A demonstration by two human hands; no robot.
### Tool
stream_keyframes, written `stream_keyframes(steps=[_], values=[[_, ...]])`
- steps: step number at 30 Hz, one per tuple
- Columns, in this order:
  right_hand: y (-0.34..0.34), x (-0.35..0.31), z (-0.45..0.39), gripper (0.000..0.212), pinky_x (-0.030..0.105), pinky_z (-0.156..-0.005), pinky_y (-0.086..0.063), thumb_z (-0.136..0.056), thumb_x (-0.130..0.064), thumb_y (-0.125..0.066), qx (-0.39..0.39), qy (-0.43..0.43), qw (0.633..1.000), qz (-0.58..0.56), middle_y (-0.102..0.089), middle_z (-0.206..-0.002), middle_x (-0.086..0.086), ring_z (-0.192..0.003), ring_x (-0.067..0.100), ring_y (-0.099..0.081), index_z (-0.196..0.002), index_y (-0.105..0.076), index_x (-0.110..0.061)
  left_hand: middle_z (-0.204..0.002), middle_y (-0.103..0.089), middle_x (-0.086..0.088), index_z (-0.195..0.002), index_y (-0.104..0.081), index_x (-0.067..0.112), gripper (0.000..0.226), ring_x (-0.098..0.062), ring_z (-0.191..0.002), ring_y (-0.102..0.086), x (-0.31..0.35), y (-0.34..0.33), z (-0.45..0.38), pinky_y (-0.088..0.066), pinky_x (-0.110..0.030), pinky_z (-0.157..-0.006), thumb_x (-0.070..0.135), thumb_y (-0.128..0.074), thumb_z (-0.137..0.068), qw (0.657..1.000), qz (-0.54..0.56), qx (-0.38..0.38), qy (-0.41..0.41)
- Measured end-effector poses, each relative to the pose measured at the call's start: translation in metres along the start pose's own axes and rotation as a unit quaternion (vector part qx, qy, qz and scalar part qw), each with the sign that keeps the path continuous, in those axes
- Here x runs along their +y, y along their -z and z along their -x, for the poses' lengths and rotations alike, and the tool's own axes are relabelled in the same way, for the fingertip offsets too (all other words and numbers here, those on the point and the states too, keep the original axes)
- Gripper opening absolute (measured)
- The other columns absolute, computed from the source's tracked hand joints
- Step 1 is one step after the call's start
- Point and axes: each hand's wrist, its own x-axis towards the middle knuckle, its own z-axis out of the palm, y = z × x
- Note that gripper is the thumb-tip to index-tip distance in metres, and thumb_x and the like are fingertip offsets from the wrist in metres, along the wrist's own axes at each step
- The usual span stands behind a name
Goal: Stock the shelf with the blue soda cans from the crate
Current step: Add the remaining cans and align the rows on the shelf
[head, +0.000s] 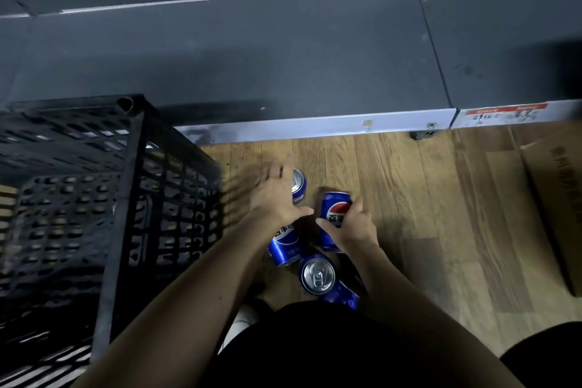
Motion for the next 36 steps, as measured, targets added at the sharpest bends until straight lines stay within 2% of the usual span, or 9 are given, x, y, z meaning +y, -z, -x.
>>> stream_keyframes(steps=[4, 7, 10, 14, 20, 25, 29, 32, 36], values=[[-0.010, -0.005, -0.008, 0.107, 0.041, -0.109, -0.037, -0.072, -0.049, -0.077, -0.008, -0.045, 0.998, -0.041, -0.035, -0.145, 0.018, -0.133, 0.031, -0.038, -0.147, -0.016, -0.002, -0.159, 0.006, -0.002, -0.150, 0.006, 0.031, 0.111, -0.034, -0.141, -0.023, 0.001, -0.005, -0.009, -0.041, -0.042, -0.102, 0.043, -0.075, -0.075, 1.000, 0.012, -0.009, -0.005], [-0.009, -0.004, -0.013, 0.103, 0.039, -0.105, -0.038, -0.072, -0.049, -0.077, -0.031, -0.073, 0.996, -0.045, -0.036, -0.140, 0.018, -0.128, 0.031, -0.040, -0.144, -0.021, -0.001, -0.155, -0.013, -0.007, -0.149, -0.014, 0.027, 0.096, -0.037, -0.129, -0.041, 0.000, -0.006, -0.015, -0.045, -0.040, -0.098, 0.035, -0.076, -0.076, 0.999, 0.039, -0.001, -0.010], [-0.008, 0.001, -0.015, 0.098, 0.039, -0.105, -0.040, -0.070, -0.047, -0.079, -0.036, -0.066, 0.996, -0.051, -0.040, -0.136, 0.016, -0.125, 0.029, -0.042, -0.142, -0.029, -0.003, -0.142, -0.032, -0.009, -0.139, -0.029, 0.020, 0.073, -0.037, -0.120, -0.048, 0.003, -0.005, -0.016, -0.047, -0.038, -0.092, 0.032, -0.072, -0.081, 1.000, 0.019, 0.013, -0.020], [-0.001, 0.003, -0.012, 0.086, 0.038, -0.101, -0.042, -0.073, -0.039, -0.079, -0.023, -0.062, 0.995, -0.078, -0.048, -0.130, 0.013, -0.126, 0.029, -0.042, -0.135, -0.033, -0.003, -0.138, -0.034, -0.010, -0.138, -0.031, 0.019, 0.068, -0.037, -0.116, -0.050, 0.002, -0.004, -0.013, -0.049, -0.039, -0.091, 0.028, -0.070, -0.083, 0.999, -0.011, 0.015, -0.036], [0.033, -0.013, 0.008, 0.073, 0.038, -0.093, -0.041, -0.070, -0.037, -0.081, 0.038, 0.006, 0.997, -0.071, -0.055, -0.120, 0.011, -0.119, 0.029, -0.042, -0.120, -0.039, -0.006, -0.140, -0.034, -0.011, -0.140, -0.029, 0.019, 0.070, -0.039, -0.118, -0.050, 0.009, 0.018, 0.010, -0.048, -0.038, -0.091, 0.029, -0.068, -0.084, 0.999, -0.009, 0.035, -0.036], [0.077, -0.045, 0.055, 0.069, 0.037, -0.094, -0.034, -0.069, -0.034, -0.081, 0.061, 0.054, 0.994, -0.067, -0.054, -0.121, 0.012, -0.116, 0.031, -0.039, -0.115, -0.039, -0.005, -0.134, -0.036, -0.011, -0.137, -0.030, 0.018, 0.067, -0.040, -0.109, -0.054, 0.026, 0.072, 0.051, -0.046, -0.041, -0.090, 0.033, -0.067, -0.083, 0.998, -0.030, 0.027, -0.038], [0.134, -0.075, 0.116, 0.066, 0.038, -0.096, -0.036, -0.070, -0.030, -0.079, 0.062, 0.075, 0.992, -0.085, -0.052, -0.116, 0.012, -0.116, 0.031, -0.039, -0.116, -0.039, -0.005, -0.133, -0.037, -0.012, -0.138, -0.029, 0.018, 0.071, -0.037, -0.114, -0.052, 0.043, 0.136, 0.095, -0.048, -0.046, -0.092, 0.035, -0.069, -0.081, 0.998, -0.035, 0.025, -0.041], [0.184, -0.099, 0.165, 0.064, 0.042, -0.099, -0.038, -0.070, -0.026, -0.080, 0.072, 0.083, 0.988, -0.108, -0.052, -0.106, 0.009, -0.115, 0.032, -0.040, -0.114, -0.040, -0.005, -0.133, -0.039, -0.013, -0.139, -0.029, 0.016, 0.072, -0.034, -0.117, -0.050, 0.059, 0.197, 0.134, -0.047, -0.041, -0.094, 0.034, -0.068, -0.082, 0.997, -0.035, 0.042, -0.045], [0.251, -0.129, 0.228, 0.063, 0.035, -0.092, -0.037, -0.068, -0.027, -0.080, 0.100, 0.096, 0.986, -0.091, -0.055, -0.115, 0.011, -0.111, 0.031, -0.043, -0.113, -0.042, -0.006, -0.132, -0.039, -0.013, -0.140, -0.028, 0.016, 0.071, -0.035, -0.115, -0.052, 0.083, 0.283, 0.188, -0.046, -0.039, -0.094, 0.032, -0.068, -0.083, 0.997, -0.013, 0.063, -0.032]])
